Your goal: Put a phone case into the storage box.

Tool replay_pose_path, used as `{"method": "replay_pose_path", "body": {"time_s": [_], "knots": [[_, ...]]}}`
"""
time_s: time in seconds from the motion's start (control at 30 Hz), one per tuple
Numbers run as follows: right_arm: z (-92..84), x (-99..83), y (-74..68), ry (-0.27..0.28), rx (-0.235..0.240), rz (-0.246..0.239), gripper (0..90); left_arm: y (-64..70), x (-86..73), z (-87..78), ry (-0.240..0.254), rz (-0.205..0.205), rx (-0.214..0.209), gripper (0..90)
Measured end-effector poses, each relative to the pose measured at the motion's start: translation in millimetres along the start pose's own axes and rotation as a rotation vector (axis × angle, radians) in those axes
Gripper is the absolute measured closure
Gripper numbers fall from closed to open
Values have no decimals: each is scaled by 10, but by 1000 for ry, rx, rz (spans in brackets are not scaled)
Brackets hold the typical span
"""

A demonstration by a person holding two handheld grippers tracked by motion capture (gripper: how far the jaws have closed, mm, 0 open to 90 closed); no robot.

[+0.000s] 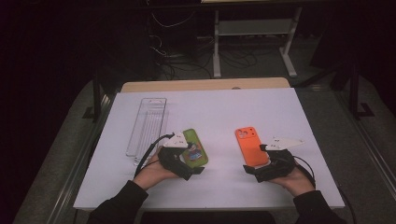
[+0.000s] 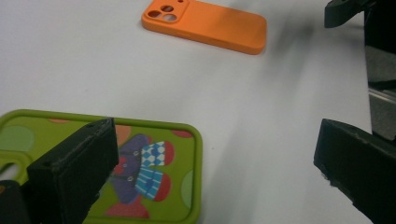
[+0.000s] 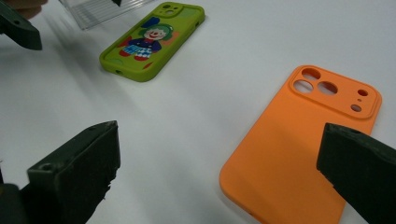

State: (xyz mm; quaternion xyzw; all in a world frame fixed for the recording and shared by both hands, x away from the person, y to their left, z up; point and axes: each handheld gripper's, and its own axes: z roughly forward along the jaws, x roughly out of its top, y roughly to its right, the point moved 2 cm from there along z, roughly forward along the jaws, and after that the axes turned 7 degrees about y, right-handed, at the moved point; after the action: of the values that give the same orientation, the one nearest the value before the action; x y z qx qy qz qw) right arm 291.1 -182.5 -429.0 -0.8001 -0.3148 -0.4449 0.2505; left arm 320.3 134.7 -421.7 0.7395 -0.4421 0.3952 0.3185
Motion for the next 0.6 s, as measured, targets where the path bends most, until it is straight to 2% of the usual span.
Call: {"method": "replay_pose_path", "body": {"time_s": [0.03, 0.27, 0.33, 0.43, 0.6], "knots": [[10, 11, 5, -7, -11, 8, 0, -8, 5, -13, 7, -7, 0, 0], [34, 54, -1, -22, -54, 29, 0, 16, 22, -53, 11, 8, -12, 0], [35, 65, 4, -27, -55, 33, 3, 11, 19, -56, 11, 10, -14, 0], [-5, 158, 40, -24, -79, 30, 26, 7, 6, -56, 5, 7, -14, 0], [-24, 246, 97, -21, -101, 45, 9, -2, 4, -43, 12, 2, -16, 0]]}}
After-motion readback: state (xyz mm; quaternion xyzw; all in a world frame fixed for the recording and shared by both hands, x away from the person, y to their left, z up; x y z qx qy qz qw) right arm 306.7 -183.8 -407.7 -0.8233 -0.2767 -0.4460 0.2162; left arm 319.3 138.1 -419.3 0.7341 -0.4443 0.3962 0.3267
